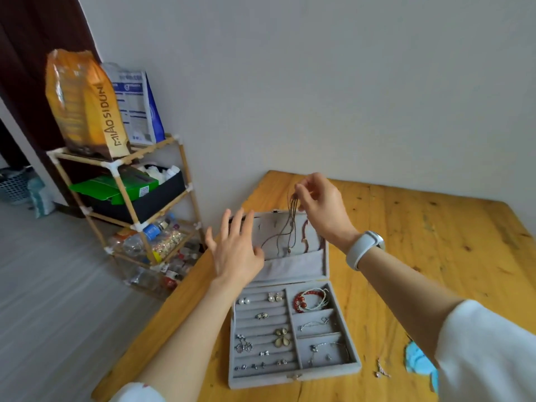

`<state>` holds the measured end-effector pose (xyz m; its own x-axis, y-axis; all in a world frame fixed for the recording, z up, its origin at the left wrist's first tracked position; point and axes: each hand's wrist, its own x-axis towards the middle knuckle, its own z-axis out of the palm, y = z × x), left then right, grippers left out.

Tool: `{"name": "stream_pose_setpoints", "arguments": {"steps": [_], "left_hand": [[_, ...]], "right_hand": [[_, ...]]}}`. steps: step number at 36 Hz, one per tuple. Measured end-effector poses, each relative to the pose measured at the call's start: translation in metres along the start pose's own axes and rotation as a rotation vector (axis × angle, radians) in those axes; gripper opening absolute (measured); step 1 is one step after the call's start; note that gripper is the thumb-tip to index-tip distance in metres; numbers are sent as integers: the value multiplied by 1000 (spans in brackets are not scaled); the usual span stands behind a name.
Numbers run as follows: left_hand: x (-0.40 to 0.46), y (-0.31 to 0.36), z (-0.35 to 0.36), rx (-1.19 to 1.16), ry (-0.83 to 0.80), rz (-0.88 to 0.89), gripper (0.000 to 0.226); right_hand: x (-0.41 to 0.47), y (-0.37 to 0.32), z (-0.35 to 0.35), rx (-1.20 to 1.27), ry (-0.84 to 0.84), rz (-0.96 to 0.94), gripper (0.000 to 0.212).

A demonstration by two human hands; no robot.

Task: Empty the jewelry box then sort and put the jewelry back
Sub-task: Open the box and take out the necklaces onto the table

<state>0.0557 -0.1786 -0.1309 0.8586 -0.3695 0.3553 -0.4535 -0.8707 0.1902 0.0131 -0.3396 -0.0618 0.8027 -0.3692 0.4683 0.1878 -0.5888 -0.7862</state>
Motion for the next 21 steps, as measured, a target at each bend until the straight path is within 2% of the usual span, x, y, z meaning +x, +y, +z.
{"name": "stream_pose_setpoints", "arguments": {"steps": [3, 5, 7, 9, 11, 13, 16, 21], "left_hand": [[1, 5, -15, -84, -22, -30, 67], [-1, 10, -25, -203, 23, -23, 64], [-3, 18, -35, -429, 101, 24, 61], [-8, 32, -49, -739, 88, 48, 60], [-19, 49, -65, -1014, -46, 45, 64], [-33, 68, -77, -1180, -188, 70, 66], [-58, 92, -85, -1419, -384, 78, 53], [-110, 121, -66, -1432, -544, 30, 16]], "right_hand": [[4, -23, -16, 105, -51, -23, 14], [3, -40, -28, 175, -67, -37, 14], [2, -55, -40, 216, -67, -59, 14], [-2, -69, -53, 243, -56, -82, 15], [-10, -82, -66, 285, -45, -96, 17], [-23, -91, -80, 332, -39, -90, 16], [-49, -92, -100, 395, -11, -24, 16], [-94, -53, -139, 577, 79, 318, 17]]}}
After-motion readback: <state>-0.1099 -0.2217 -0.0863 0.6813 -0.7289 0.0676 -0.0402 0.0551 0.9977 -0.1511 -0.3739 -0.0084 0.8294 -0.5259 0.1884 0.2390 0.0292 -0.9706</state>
